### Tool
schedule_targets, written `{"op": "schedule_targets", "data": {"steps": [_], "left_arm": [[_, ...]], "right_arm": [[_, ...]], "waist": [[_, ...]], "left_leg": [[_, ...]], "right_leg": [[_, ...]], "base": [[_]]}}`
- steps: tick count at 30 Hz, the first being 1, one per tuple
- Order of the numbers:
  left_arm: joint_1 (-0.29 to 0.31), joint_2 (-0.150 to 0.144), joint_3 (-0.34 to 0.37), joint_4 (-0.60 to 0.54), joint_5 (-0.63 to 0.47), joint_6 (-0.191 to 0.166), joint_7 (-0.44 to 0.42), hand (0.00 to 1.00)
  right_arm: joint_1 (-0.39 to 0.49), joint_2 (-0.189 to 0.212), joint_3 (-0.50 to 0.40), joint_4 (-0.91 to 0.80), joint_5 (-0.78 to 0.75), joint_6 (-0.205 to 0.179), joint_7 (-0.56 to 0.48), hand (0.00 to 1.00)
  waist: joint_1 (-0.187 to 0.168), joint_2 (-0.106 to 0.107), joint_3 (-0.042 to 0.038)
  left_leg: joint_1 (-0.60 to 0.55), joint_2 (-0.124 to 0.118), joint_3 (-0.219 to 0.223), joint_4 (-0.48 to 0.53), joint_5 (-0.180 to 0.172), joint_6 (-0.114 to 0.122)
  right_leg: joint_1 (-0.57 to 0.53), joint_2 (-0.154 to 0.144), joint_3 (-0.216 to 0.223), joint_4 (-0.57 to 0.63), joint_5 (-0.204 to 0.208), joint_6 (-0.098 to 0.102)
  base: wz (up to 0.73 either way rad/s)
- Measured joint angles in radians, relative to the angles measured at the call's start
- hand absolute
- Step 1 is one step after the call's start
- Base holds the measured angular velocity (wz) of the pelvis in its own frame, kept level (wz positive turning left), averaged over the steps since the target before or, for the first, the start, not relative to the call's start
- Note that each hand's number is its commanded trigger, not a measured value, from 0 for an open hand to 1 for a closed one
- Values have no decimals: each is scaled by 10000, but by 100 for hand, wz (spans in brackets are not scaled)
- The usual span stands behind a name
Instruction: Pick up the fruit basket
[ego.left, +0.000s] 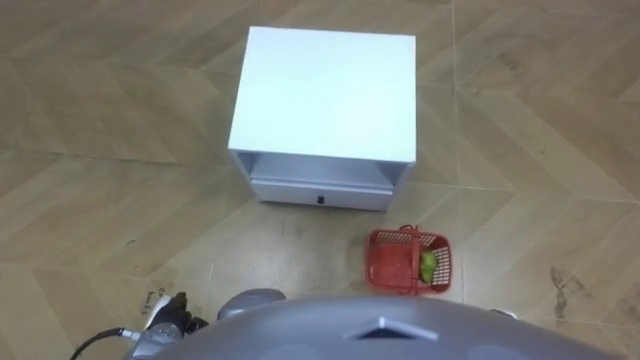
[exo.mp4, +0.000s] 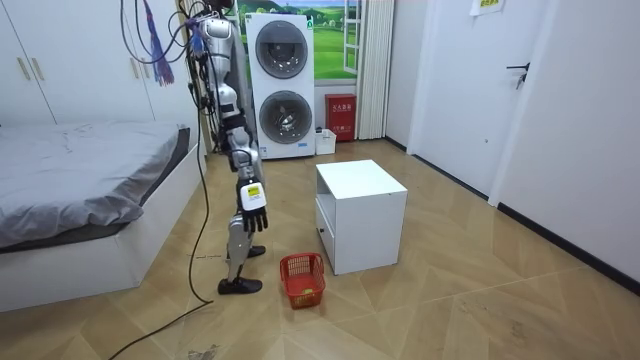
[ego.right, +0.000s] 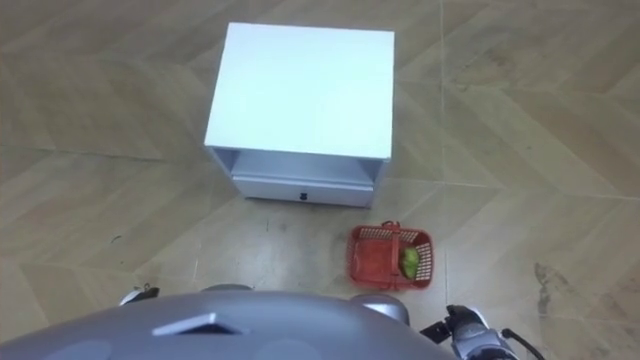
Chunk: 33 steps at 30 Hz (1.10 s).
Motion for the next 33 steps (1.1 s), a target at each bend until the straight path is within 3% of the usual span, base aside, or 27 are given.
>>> {"op": "schedule_targets", "data": {"steps": [5, 7, 11, 12, 13, 15, 17, 18, 20, 23, 24, 25, 26, 27, 28, 30, 31, 33], "left_arm": [[-79, 31, -18, 97, -11, -120, -32, 0], [-345, 33, -9, 484, -123, -150, -31, 0], [-653, 58, 204, 759, -324, -177, 6, 0], [-656, 105, 375, 799, -434, -248, 81, 0], [-668, 213, 483, 902, -472, -310, 123, 0], [-634, 438, 498, 905, -756, -380, 143, 0], [-704, 636, 370, 889, -1229, -439, 196, 0], [-937, 704, 383, 1060, -1635, -548, 228, 0], [-1304, 776, 354, 1274, -2030, -733, 343, 0], [-2127, 925, -123, 1607, -2513, -877, 772, 0], [-2422, 950, -296, 1816, -2778, -1025, 914, 0], [-2675, 950, -455, 2052, -3100, -1103, 1045, 0], [-2726, 957, -552, 2136, -3321, -1133, 1103, 0], [-2746, 1004, -756, 2277, -3727, -1232, 1268, 0], [-2705, 1032, -959, 2299, -3987, -1280, 1404, 0], [-2697, 1058, -1556, 2367, -4376, -1373, 1616, 0], [-2672, 1069, -1882, 2486, -4579, -1398, 1758, 0], [-2661, 1065, -2016, 2802, -4914, -1483, 1926, 0]], "right_arm": [[-228, -31, -6, 85, 27, -8, -118, 0], [-323, -49, -24, 88, 207, 8, -180, 0], [-466, -75, -76, -55, 438, 37, -343, 0], [-672, -45, -87, -211, 457, 97, -344, 0], [-671, -18, -91, -192, 561, 97, -344, 0], [-674, -19, -96, -182, 650, 123, -369, 0], [-1100, -77, -88, -206, 901, 96, -518, 0], [-1571, -134, -109, -208, 1254, 63, -664, 0], [-2213, -157, -138, -137, 1698, -99, -872, 0], [-3153, -121, -114, -78, 2368, -517, -1020, 0], [-3345, -121, -141, 60, 2596, -752, -1118, 0], [-3500, -106, -152, 234, 2760, -896, -1240, 0], [-3553, -68, -173, 215, 2883, -908, -1302, 0], [-3627, 51, -196, 150, 3050, -957, -1392, 0], [-3568, 106, -205, 131, 3199, -1033, -1423, 0], [-3442, 99, -270, 140, 3496, -1089, -1656, 0], [-3455, 103, -304, 146, 3755, -1107, -1842, 0], [-3472, 163, -396, 91, 4144, -1295, -2087, 0]], "waist": [[-82, 118, 25], [-53, 152, 41], [-29, 201, -22], [5, 168, 25], [-114, 46, 51], [1, -219, -17], [276, -364, -68], [326, -406, -6], [334, -415, 7], [553, -501, 58], [562, -549, 103], [577, -566, 168], [572, -556, 206], [590, -654, 265], [535, -800, 343], [456, -859, 370], [462, -965, 428], [353, -1124, 469]], "left_leg": [[-684, -81, 145, 657, -88, 258], [-1129, -126, 243, 1024, -198, 478], [-2292, -302, 540, 1551, -147, 879], [-2681, -321, 735, 1641, -81, 1042], [-2987, -433, 803, 1791, -70, 1178], [-3470, -669, 879, 2022, -33, 1301], [-4376, -659, 1047, 2647, -77, 1376], [-5158, -643, 1062, 3248, -118, 1425], [-6488, -644, 1078, 4339, -301, 1499], [-8972, -704, 1123, 6939, -945, 1451], [-9758, -777, 1214, 7974, -1180, 1480], [-10469, -812, 1333, 8998, -1391, 1514], [-10764, -823, 1375, 9456, -1466, 1501], [-11244, -863, 1492, 10143, -1559, 1422], [-11623, -995, 1619, 10605, -1573, 1389], [-12142, -1025, 1710, 11273, -1583, 1334], [-12410, -1001, 1791, 11732, -1643, 1223], [-12697, -1011, 1894, 12320, -1699, 1156]], "right_leg": [[-1034, -292, -41, 1341, -105, 163], [-1618, -485, 12, 1991, -145, 223], [-2846, -837, 77, 2545, -86, 316], [-3268, -1016, -2, 3068, -167, 366], [-3651, -1271, -57, 4566, -439, 394], [-3670, -1535, 175, 6696, -516, 348], [-3507, -1519, 400, 7780, -507, 361], [-3241, -1503, 465, 7932, -502, 390], [-2881, -1490, 641, 7939, -515, 440], [-2686, -1507, 1056, 8532, -773, 647], [-2664, -1512, 1243, 9078, -970, 664], [-2784, -1495, 1510, 9934, -1996, 726], [-2905, -1505, 1570, 10528, -2464, 739], [-3267, -1568, 1649, 11706, -3038, 569], [-3671, -1703, 1706, 12847, -3208, 423], [-4103, -1792, 1780, 14206, -3241, 436], [-4346, -1853, 1938, 15028, -3256, 460], [-4505, -1845, 2056, 16050, -3276, 441]], "base": [[-2], [-6], [-14], [0], [11], [6], [-23], [-3], [9], [20], [46], [45], [34], [33], [36], [34], [15], [11]]}}
